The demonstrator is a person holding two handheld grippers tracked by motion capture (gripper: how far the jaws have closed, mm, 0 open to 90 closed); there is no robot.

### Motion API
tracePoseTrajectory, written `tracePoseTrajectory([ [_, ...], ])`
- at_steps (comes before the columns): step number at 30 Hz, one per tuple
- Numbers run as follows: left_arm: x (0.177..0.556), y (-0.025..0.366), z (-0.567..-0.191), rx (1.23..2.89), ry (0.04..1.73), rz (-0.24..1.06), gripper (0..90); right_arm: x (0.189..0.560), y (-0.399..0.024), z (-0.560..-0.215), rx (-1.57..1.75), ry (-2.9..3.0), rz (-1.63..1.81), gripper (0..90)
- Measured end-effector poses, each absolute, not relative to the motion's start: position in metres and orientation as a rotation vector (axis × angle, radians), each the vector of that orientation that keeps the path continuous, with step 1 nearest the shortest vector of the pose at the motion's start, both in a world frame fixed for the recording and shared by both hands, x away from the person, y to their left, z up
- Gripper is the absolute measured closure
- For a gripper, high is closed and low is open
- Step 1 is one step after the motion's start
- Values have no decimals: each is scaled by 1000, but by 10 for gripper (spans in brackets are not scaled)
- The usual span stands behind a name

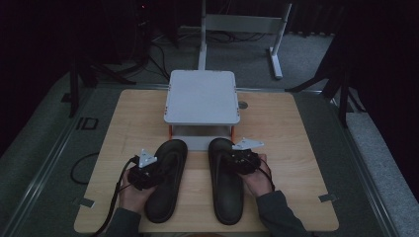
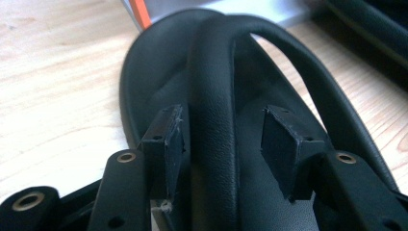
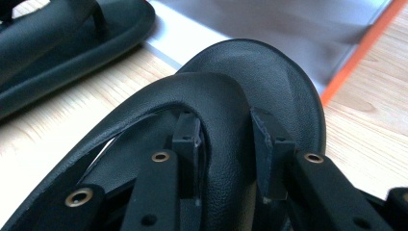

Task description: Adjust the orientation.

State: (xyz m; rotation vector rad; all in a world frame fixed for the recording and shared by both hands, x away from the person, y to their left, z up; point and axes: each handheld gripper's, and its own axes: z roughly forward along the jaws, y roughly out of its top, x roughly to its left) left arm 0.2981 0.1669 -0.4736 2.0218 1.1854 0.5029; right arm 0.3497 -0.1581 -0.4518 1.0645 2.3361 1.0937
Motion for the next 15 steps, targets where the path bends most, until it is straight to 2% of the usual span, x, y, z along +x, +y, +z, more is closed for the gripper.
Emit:
tracePoseTrajectory([
  [6, 299, 164, -473, 2018, 1182, 502, 578, 352, -131, -453, 1043, 2354, 1086, 664],
  [15, 300, 152, -473, 2012, 1173, 487, 588, 354, -104, -459, 1039, 2362, 1015, 661],
])
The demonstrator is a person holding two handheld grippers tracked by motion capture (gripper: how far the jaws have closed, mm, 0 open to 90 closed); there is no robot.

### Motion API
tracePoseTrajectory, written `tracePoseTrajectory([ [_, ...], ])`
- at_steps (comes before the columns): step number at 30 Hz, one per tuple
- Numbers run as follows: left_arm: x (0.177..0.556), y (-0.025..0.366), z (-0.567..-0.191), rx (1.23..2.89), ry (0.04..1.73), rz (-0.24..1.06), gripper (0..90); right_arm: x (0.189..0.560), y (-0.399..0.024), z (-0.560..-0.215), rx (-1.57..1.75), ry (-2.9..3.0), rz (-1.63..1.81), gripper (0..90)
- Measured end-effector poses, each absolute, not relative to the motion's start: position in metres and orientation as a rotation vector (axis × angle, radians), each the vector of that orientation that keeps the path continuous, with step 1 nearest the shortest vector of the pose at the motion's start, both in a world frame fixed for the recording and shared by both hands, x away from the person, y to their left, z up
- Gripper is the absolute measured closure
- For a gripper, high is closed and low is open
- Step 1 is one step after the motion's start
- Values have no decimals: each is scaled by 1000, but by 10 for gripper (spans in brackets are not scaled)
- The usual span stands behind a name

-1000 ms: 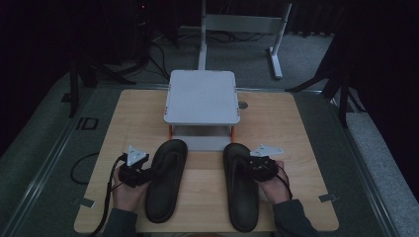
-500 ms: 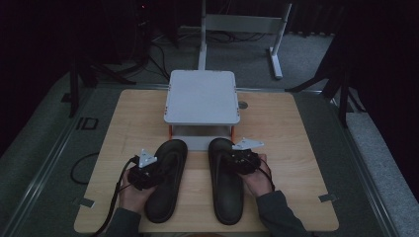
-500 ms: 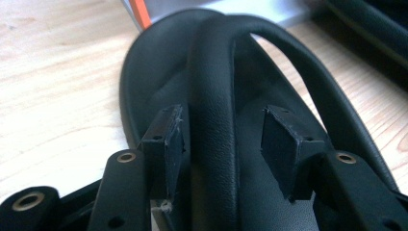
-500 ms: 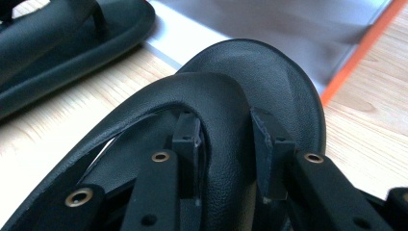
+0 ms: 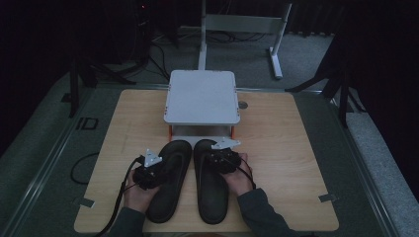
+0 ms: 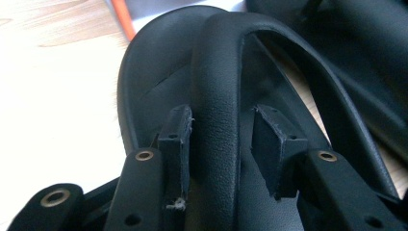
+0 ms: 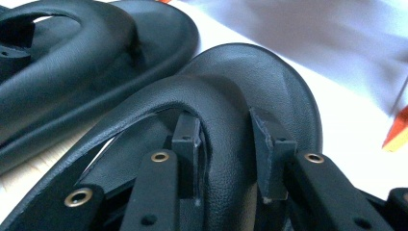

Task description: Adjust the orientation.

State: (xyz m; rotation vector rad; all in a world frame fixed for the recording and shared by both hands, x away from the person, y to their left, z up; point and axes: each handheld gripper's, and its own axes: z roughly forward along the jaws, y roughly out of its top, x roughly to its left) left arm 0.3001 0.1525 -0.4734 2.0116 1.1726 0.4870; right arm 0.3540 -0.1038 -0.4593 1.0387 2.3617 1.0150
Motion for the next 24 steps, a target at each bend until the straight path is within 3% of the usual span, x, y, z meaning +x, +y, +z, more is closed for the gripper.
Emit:
tracePoseTrajectory([
  [9, 301, 145, -473, 2008, 1188, 493, 615, 346, -100, -458, 1046, 2398, 1016, 588],
  [19, 306, 147, -473, 1987, 1207, 481, 672, 343, -98, -456, 1122, 2414, 1065, 565],
  [24, 306, 148, -472, 1986, 1207, 495, 586, 344, -103, -456, 1125, 2421, 1046, 385],
])
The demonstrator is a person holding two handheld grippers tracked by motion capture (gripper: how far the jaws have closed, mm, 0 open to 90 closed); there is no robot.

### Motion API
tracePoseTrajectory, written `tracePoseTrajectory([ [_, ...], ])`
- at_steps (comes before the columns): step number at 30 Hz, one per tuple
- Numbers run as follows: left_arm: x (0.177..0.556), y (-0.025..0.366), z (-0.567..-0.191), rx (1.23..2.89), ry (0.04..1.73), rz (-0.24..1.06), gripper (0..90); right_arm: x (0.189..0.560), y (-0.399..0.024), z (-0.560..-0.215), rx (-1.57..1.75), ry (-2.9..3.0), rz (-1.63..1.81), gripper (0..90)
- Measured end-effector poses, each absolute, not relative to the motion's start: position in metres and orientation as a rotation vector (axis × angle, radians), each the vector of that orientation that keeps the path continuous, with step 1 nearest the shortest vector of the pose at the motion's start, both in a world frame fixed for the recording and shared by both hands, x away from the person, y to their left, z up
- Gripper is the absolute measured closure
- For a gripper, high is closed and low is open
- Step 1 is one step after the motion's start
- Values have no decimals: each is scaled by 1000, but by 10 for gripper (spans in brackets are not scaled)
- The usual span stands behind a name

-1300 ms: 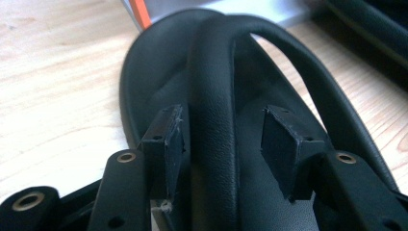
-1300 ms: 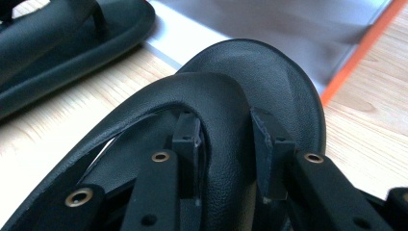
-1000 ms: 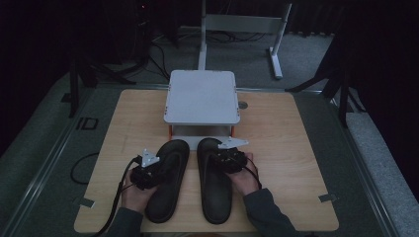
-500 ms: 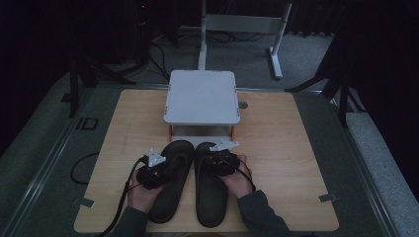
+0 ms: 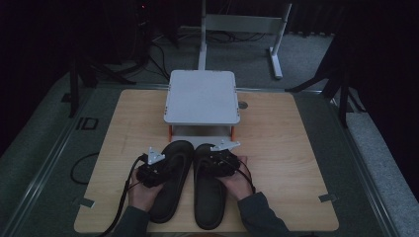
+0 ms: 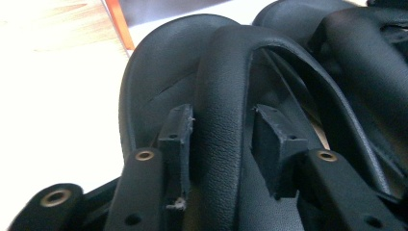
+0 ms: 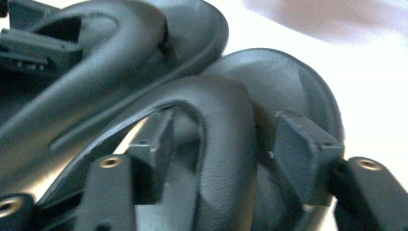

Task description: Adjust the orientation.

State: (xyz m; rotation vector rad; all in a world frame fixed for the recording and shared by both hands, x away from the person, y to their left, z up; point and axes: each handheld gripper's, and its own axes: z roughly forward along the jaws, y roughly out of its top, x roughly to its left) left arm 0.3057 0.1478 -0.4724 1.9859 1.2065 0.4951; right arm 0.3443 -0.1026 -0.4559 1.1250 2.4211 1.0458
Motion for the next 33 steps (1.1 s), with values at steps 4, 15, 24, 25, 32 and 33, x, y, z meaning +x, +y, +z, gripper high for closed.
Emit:
tracePoseTrajectory([
  [4, 304, 148, -471, 1985, 1202, 513, 531, 339, -114, -451, 1105, 2413, 1066, 309],
  [15, 288, 157, -456, 1933, 1198, 571, 467, 290, -170, -439, 944, 2403, 1071, 334],
  [24, 269, 153, -452, 1919, 1169, 524, 446, 267, -184, -480, 890, 2507, 896, 329],
  [25, 266, 152, -452, 1923, 1160, 513, 443, 265, -180, -481, 867, 2524, 885, 327],
  [32, 254, 134, -458, 1957, 1091, 438, 416, 259, -165, -482, 795, 2532, 888, 320],
  [33, 253, 131, -460, 1961, 1088, 427, 408, 259, -164, -482, 787, 2532, 891, 320],
])
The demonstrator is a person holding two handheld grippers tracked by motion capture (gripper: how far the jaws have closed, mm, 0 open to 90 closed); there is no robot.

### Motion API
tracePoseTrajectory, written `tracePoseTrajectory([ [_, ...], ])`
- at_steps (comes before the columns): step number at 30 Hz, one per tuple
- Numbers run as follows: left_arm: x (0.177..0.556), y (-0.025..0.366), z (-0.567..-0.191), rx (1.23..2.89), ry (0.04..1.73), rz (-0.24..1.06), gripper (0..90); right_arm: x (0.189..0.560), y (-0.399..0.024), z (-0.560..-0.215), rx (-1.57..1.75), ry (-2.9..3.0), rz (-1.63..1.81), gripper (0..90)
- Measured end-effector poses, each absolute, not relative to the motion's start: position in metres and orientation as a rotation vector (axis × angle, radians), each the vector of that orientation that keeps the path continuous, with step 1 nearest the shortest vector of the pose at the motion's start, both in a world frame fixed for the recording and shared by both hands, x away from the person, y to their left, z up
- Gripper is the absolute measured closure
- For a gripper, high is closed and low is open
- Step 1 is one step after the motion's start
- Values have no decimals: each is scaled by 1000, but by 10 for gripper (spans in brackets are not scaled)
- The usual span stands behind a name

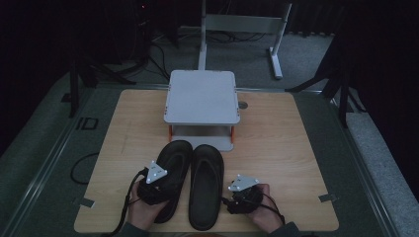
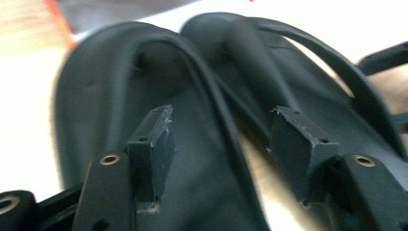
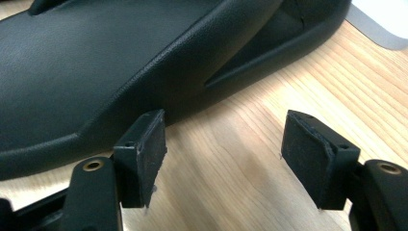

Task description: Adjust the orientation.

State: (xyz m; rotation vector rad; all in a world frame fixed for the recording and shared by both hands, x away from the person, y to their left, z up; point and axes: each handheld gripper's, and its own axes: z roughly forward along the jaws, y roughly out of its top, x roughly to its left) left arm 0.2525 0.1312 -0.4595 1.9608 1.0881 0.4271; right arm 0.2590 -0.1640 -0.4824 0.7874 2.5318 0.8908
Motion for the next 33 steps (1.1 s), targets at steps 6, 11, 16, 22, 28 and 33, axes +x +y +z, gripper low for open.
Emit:
tracePoseTrajectory([
  [6, 250, 117, -467, 1998, 1067, 391, 382, 254, -148, -483, 720, 2555, 921, 322],
  [11, 250, 110, -470, 2026, 1073, 414, 362, 251, -137, -482, 683, 2570, 951, 323],
  [16, 250, 109, -471, 2024, 1091, 439, 379, 250, -134, -482, 666, 2573, 957, 331],
  [22, 251, 105, -476, 2040, 1124, 452, 419, 251, -135, -482, 669, 2576, 967, 330],
  [28, 252, 104, -478, 2036, 1148, 469, 450, 251, -136, -483, 679, 2576, 974, 329],
  [33, 251, 104, -478, 2019, 1171, 479, 506, 251, -136, -483, 679, 2573, 975, 327],
])
